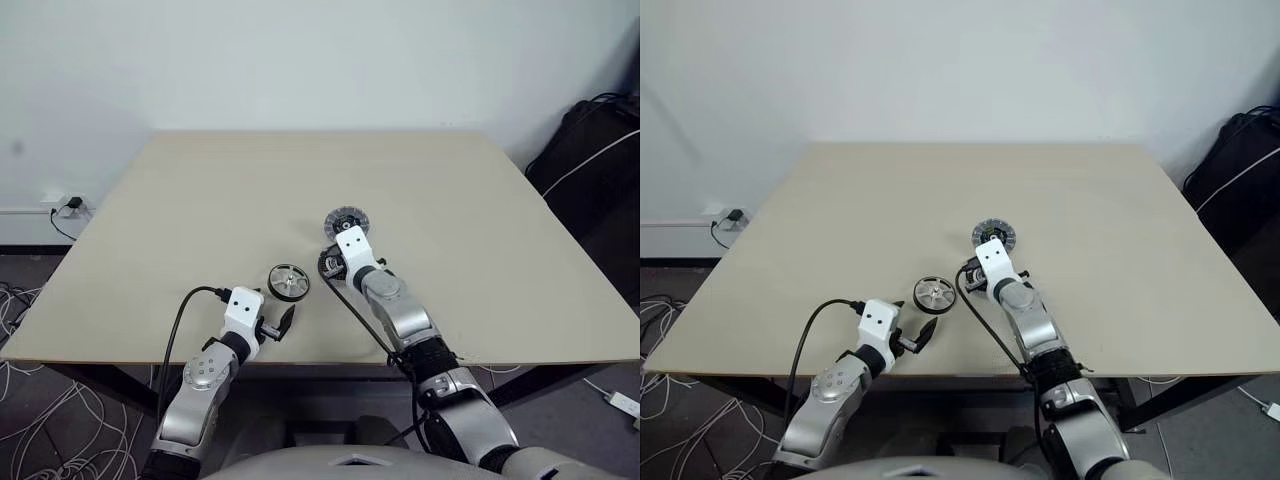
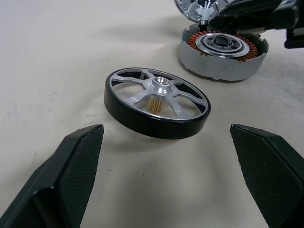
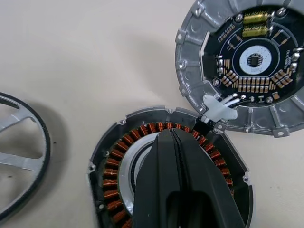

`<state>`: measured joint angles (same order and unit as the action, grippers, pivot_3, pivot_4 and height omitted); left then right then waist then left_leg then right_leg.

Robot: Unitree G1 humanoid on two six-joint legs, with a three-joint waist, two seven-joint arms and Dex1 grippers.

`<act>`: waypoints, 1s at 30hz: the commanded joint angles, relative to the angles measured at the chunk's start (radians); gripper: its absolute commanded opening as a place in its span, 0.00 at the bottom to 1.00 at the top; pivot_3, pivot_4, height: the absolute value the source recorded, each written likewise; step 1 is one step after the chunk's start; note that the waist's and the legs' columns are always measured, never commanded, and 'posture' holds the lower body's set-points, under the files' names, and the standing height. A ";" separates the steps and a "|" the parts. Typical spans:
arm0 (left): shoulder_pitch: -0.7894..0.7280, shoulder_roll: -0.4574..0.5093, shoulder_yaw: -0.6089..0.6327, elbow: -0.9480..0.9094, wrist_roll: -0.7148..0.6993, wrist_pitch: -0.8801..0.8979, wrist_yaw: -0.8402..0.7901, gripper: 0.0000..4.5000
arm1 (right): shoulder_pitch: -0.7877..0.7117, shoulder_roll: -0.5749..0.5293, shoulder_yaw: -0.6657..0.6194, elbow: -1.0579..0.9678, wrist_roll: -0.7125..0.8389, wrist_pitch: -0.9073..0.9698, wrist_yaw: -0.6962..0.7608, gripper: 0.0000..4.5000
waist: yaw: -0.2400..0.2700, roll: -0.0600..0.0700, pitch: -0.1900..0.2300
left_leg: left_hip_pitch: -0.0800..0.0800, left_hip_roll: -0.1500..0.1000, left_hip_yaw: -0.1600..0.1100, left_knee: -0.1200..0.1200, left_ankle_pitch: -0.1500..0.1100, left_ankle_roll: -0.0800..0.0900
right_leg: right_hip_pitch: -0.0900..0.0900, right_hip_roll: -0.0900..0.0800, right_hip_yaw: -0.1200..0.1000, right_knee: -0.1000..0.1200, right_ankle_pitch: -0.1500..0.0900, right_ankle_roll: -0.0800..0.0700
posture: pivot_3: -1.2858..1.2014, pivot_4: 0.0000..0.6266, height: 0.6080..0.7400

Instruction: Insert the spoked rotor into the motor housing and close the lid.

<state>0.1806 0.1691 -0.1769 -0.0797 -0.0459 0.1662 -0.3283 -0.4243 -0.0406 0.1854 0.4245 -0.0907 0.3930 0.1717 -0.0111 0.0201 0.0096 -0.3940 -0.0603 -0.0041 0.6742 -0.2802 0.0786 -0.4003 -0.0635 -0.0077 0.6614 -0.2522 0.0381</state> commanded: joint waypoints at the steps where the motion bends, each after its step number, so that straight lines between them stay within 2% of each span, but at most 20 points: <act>1: -0.005 0.002 0.003 -0.053 0.001 -0.016 0.003 1.00 | -0.040 0.004 -0.022 0.036 0.002 -0.027 -0.016 0.00 | 0.000 0.000 0.000 | 0.000 0.000 0.000 0.000 0.000 0.000 | 0.000 0.000 0.000 0.000 0.000 0.000 | 0.52 0.00 1.00; 14: -0.004 0.002 0.005 -0.055 -0.001 -0.016 0.003 1.00 | -0.058 -0.012 -0.056 0.100 0.007 -0.051 -0.025 0.00 | -0.001 0.000 0.000 | 0.001 0.000 0.000 -0.002 0.002 -0.002 | 0.000 0.000 0.000 0.001 0.001 -0.001 | 0.52 0.00 1.00; 23: -0.006 0.004 0.006 -0.050 -0.002 -0.015 -0.001 1.00 | 0.007 -0.010 -0.057 -0.113 0.056 -0.042 0.041 0.00 | -0.001 0.000 0.000 | 0.001 0.000 0.000 -0.003 0.002 -0.002 | -0.001 0.000 0.001 0.001 0.001 -0.001 | 0.52 0.00 1.00; 30: -0.011 0.001 0.002 -0.046 -0.002 -0.014 -0.003 1.00 | -0.016 -0.004 -0.041 -0.071 0.034 -0.040 0.035 0.00 | 0.000 0.000 0.000 | 0.001 0.000 0.000 -0.005 0.003 -0.004 | -0.002 0.000 0.000 0.001 0.001 -0.001 | 0.52 0.00 1.00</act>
<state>0.1838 0.1695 -0.1756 -0.0816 -0.0463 0.1662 -0.3289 -0.4121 -0.0472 0.1484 0.3554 -0.0540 0.3590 0.2122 -0.0114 0.0199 0.0093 -0.3931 -0.0602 -0.0043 0.6684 -0.2776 0.0749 -0.4027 -0.0633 -0.0072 0.6619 -0.2516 0.0368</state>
